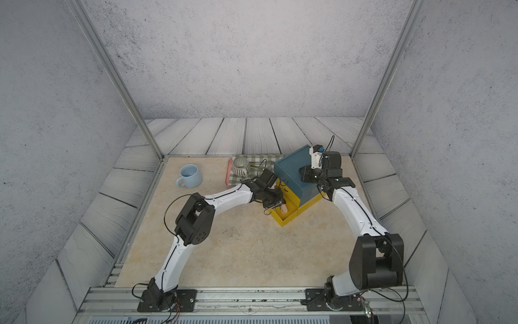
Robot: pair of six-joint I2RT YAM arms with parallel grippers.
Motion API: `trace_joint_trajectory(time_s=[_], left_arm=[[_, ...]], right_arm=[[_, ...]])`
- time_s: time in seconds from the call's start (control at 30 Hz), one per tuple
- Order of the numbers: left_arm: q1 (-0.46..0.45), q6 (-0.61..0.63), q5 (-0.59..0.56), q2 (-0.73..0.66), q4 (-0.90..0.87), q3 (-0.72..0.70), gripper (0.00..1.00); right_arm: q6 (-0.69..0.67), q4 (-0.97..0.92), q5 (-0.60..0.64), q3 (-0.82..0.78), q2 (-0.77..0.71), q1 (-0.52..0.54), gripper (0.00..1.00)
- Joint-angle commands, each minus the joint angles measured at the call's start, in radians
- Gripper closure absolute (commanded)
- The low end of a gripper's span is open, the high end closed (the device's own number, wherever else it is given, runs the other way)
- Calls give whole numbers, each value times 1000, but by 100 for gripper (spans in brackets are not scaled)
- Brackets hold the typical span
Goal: Place the fruit knives into the drawer by color
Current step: Place the fruit knife in the drawer.
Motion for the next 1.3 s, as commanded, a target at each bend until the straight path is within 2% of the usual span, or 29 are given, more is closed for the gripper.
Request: trace_joint_trajectory(time_s=[0.0, 0.63, 0.9, 1.27], left_arm=[[-3, 4, 5, 31, -15, 16, 89], [-2, 6, 3, 35, -25, 28, 66], [-3, 11, -3, -4, -24, 28, 65], [-7, 93, -64, -190, -98, 11, 67]], right_arm=[[3, -459, 101, -137, 145, -1, 84], [2, -459, 101, -137, 141, -1, 84], [2, -460, 102, -135, 140, -2, 84], [4, -460, 108, -136, 135, -2, 84]])
